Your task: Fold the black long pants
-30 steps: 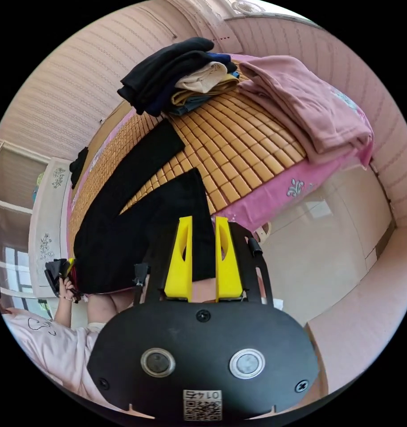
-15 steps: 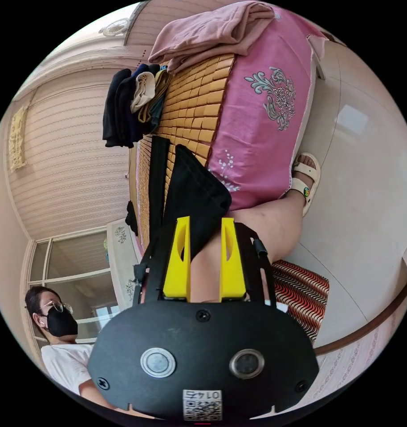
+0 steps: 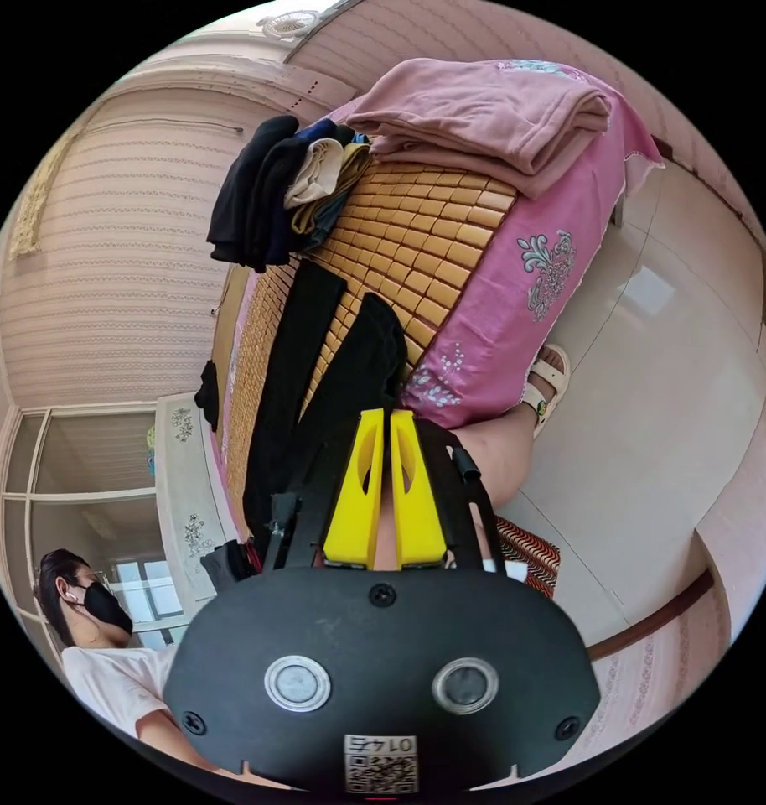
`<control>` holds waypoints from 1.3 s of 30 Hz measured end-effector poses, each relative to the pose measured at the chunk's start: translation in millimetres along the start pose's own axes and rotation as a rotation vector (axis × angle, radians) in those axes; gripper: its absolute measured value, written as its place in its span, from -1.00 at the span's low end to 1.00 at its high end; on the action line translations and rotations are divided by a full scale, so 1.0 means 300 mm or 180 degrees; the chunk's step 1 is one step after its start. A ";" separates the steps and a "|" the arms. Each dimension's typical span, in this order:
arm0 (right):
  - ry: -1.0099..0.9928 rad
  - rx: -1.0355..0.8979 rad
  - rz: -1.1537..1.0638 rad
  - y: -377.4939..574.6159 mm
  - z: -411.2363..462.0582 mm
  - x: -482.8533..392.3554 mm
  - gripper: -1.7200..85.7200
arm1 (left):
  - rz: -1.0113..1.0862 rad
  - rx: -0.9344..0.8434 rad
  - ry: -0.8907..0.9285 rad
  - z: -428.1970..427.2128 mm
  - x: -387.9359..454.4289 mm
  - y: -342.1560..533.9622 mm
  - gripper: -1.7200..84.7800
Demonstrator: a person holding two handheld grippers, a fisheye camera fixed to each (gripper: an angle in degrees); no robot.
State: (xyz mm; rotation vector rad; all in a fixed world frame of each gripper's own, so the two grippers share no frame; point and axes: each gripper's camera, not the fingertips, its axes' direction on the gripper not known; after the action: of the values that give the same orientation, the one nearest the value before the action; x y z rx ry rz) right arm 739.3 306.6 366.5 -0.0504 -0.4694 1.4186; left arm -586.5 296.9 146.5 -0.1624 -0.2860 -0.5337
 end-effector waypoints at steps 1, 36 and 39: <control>0.0041 -0.0026 -0.0070 0.002 -0.001 -0.028 -0.95 | 0.0005 -0.0045 -0.0001 0.024 0.004 -0.014 -0.65; 0.1158 0.0228 -0.1494 -0.428 0.622 -1.183 -0.88 | 0.1574 0.0137 -0.0683 0.231 0.946 -0.272 -0.89; 0.1445 0.0278 -0.1345 -0.457 0.759 -1.226 -0.78 | 0.1272 0.0138 -0.1147 0.409 0.962 -0.308 -0.83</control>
State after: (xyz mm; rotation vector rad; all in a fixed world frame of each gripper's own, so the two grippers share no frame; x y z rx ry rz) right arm 761.4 -123.0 511.4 -0.1875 -0.0342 0.9696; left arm -425.1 108.5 359.3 -0.2670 -0.6005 -0.0977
